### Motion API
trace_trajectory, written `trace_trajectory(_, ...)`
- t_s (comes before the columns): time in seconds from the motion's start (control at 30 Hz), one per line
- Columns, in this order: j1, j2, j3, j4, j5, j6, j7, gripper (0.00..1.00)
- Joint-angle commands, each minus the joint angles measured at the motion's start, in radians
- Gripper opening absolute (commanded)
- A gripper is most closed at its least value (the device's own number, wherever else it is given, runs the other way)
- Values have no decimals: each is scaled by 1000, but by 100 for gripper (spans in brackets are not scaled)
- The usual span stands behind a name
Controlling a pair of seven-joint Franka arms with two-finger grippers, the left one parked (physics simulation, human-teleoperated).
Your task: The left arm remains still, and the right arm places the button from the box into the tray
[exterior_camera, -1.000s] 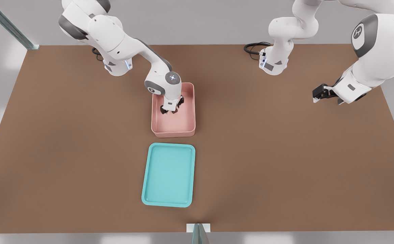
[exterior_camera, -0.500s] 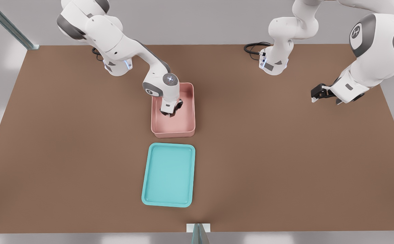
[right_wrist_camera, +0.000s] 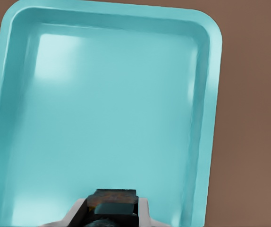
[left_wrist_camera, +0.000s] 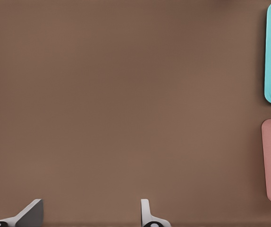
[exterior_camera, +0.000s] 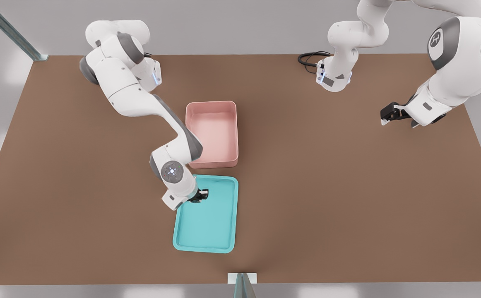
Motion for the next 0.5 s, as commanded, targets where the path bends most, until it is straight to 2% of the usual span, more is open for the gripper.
trace_trajectory(0.0, 9, 10, -5, -14, -26, -2, -175, 33)
trace_trajectory(0.1, 10, 11, -5, -20, -26, 4, -175, 34)
trace_trajectory(0.13, 10, 16, -5, -20, -26, 4, -175, 77)
trace_trajectory(0.17, 12, 16, -5, -20, -28, 6, -177, 100)
trace_trajectory(0.37, 12, 16, -5, -20, -28, 6, -175, 100)
trace_trajectory(0.4, 10, -24, -5, -20, -13, -6, -188, 100)
trace_trajectory(0.47, -25, -286, -18, -204, -8, -19, -186, 100)
